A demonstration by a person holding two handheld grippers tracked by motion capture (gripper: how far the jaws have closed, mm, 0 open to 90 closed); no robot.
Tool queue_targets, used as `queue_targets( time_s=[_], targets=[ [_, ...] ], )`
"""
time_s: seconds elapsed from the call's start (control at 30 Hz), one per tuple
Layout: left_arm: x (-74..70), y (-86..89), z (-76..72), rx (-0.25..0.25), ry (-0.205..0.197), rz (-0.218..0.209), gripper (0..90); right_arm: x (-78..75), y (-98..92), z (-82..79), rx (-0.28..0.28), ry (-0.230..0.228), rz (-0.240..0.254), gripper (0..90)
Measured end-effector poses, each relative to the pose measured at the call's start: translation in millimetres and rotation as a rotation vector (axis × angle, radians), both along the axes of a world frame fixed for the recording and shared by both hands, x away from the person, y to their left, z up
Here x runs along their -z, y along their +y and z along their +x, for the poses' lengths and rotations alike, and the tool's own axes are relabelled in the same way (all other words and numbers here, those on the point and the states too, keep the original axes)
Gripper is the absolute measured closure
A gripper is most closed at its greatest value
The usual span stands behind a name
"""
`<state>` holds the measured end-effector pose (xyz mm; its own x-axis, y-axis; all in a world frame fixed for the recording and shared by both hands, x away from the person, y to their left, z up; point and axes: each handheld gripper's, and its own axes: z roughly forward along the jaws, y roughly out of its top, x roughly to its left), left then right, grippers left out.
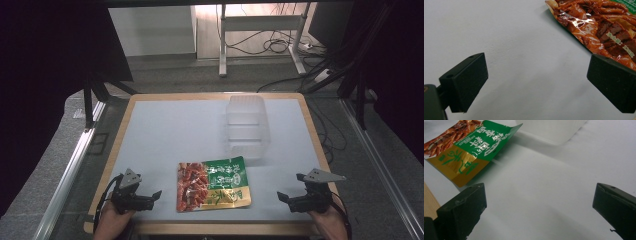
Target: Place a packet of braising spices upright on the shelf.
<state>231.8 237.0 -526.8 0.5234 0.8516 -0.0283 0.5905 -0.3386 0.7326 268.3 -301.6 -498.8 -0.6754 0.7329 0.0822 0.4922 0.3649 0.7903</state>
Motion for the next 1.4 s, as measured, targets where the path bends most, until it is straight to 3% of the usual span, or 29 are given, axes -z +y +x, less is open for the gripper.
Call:
queue_targets(
  time_s=[0.33,1.4],
  targets=[
    [0.1,-0.3,0.2,0.001,0.000,0.004,3.6,1.0,7.7,4.0,-0.019,0.004,0.009,0.0],
    [0.3,-1.0,0.8,0.003,0.007,0.011,3.9,13.7,58.9,19.7,-0.194,0.049,0.041,0.0]
  ],
)
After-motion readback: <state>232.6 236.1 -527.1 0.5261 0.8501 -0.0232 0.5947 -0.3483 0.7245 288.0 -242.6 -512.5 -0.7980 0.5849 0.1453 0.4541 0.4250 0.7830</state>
